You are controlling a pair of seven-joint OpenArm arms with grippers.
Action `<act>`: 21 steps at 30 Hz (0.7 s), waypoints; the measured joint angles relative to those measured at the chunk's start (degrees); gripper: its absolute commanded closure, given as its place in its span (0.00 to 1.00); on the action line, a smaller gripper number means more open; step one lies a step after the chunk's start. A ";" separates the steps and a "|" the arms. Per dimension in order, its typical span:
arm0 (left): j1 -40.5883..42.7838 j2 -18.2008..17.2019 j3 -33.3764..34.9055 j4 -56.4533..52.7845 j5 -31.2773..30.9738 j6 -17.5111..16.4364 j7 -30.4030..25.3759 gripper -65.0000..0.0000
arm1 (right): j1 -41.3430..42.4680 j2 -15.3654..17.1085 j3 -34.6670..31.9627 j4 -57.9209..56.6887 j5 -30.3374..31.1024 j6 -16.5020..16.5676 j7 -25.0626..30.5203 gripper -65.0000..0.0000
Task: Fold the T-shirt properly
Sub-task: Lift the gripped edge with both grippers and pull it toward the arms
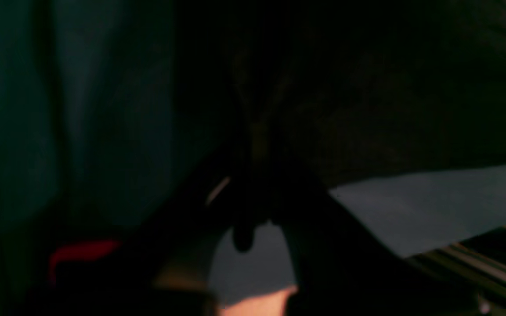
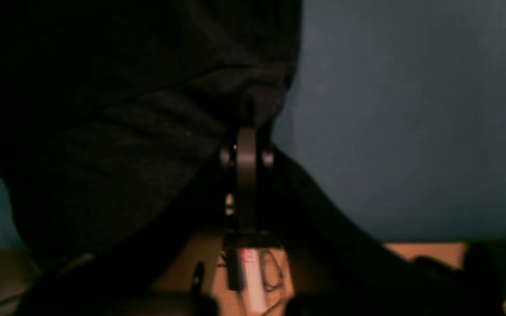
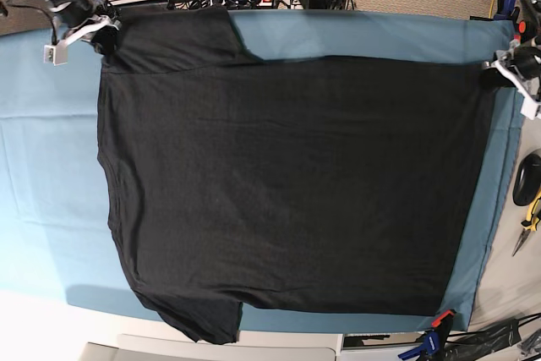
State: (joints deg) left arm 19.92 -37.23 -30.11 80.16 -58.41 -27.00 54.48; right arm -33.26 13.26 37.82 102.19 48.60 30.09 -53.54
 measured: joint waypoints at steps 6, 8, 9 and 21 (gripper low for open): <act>3.91 -0.39 -1.38 0.09 -4.50 -2.62 2.12 1.00 | -4.79 1.14 -0.02 5.09 -0.63 0.17 -0.26 1.00; 5.57 -0.37 -2.84 0.09 -6.32 -2.93 3.48 1.00 | -6.78 1.14 -0.02 6.25 -0.61 0.20 -0.57 1.00; 6.43 -0.37 -3.85 0.09 -7.10 -2.93 4.15 1.00 | -7.80 1.16 -0.02 6.75 -0.61 0.17 -0.61 1.00; 15.08 -0.20 -10.34 2.91 -14.38 -5.90 8.57 1.00 | -15.85 2.16 10.23 8.44 4.79 0.28 -3.50 1.00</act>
State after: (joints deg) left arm 35.00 -37.43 -40.45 83.07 -72.79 -32.91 63.05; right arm -49.10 15.42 48.05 110.63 53.39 30.37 -57.04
